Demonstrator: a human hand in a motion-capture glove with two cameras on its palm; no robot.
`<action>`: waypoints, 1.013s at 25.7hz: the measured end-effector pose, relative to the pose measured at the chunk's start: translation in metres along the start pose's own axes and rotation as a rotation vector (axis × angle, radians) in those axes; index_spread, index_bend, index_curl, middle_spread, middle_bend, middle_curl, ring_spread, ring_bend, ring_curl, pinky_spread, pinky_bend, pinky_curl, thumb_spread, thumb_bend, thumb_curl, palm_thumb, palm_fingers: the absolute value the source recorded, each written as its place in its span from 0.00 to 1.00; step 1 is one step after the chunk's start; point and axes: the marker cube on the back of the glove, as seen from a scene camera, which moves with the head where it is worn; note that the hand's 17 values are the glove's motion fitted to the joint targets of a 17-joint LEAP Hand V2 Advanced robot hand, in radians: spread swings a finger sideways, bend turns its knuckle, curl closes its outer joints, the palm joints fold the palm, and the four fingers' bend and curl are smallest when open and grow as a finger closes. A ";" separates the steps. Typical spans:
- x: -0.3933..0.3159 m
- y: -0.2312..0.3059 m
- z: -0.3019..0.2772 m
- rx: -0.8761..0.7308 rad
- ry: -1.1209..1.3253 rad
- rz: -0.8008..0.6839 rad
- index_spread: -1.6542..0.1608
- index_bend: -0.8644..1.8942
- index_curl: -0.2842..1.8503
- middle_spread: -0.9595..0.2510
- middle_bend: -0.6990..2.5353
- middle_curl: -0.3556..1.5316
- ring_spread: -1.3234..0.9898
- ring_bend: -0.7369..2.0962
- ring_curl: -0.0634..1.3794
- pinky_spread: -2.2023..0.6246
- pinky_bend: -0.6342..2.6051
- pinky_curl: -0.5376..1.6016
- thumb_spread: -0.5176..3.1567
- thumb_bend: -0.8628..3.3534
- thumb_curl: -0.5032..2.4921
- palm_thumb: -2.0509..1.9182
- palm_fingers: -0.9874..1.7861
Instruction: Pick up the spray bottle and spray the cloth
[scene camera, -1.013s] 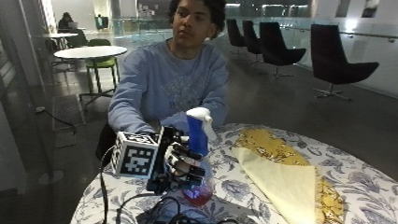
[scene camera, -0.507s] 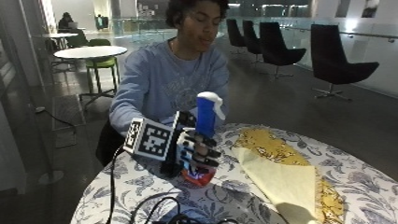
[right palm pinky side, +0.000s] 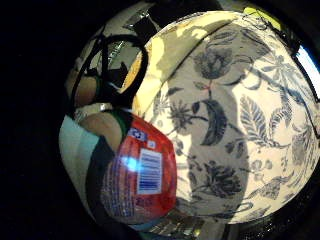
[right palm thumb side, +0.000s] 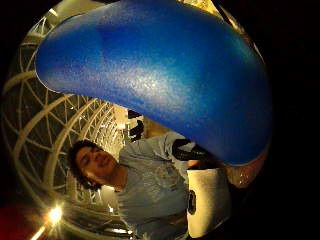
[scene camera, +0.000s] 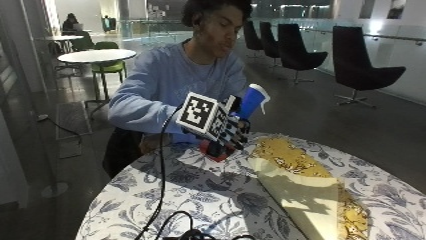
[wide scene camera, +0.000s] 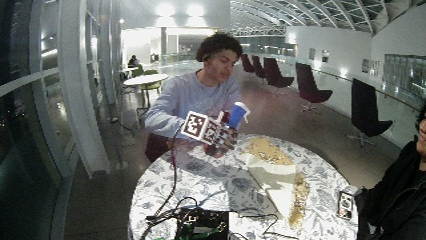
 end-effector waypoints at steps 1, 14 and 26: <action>-0.002 -0.005 0.002 -0.017 0.005 0.017 0.78 0.35 0.26 0.74 0.30 0.41 0.56 0.42 0.30 0.83 0.30 0.42 0.35 0.20 0.34 0.76 0.73; 0.003 -0.076 0.012 -0.140 -0.076 0.269 0.80 0.35 0.26 0.75 0.30 0.42 0.57 0.41 0.30 0.83 0.30 0.42 0.36 0.20 0.35 0.75 0.73; 0.003 -0.077 0.015 -0.189 -0.044 0.335 0.80 0.35 0.26 0.76 0.30 0.42 0.57 0.41 0.31 0.83 0.30 0.42 0.37 0.20 0.36 0.74 0.74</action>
